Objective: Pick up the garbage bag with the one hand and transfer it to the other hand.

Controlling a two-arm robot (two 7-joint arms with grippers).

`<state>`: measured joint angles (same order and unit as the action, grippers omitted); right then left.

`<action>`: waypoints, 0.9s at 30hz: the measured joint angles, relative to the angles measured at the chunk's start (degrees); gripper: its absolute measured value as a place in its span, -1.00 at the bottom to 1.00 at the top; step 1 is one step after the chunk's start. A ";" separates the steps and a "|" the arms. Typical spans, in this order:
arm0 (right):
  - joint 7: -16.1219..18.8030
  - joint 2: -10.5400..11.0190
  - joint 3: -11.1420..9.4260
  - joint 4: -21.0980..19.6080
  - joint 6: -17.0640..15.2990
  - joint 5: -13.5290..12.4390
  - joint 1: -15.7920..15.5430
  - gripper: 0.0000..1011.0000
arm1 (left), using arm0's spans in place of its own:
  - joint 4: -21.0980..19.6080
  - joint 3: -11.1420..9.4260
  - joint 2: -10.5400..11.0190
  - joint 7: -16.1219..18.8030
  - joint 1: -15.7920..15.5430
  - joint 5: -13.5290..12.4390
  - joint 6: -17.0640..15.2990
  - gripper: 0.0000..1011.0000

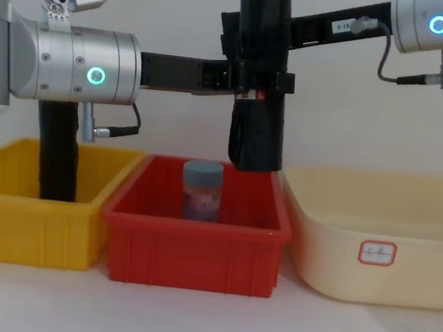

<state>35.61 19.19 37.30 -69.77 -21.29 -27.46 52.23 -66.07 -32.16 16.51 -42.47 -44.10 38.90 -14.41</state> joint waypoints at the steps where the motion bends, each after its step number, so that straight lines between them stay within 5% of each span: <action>1: 0.00 0.00 0.00 0.00 0.00 0.00 0.00 0.96 | 0.00 0.00 0.00 0.01 0.00 0.00 0.00 -0.19; 9: -0.63 0.10 0.21 0.34 0.01 0.28 0.07 0.70 | 0.01 0.00 0.00 0.04 0.00 -0.02 -0.01 -0.19; 27: -1.13 0.17 0.34 0.59 -0.10 0.59 0.13 0.49 | 0.00 0.00 0.00 0.04 0.01 -0.02 -0.01 -0.19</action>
<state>34.47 19.36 37.65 -69.18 -21.40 -26.87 52.36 -66.07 -32.16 16.51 -42.42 -44.09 38.87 -14.42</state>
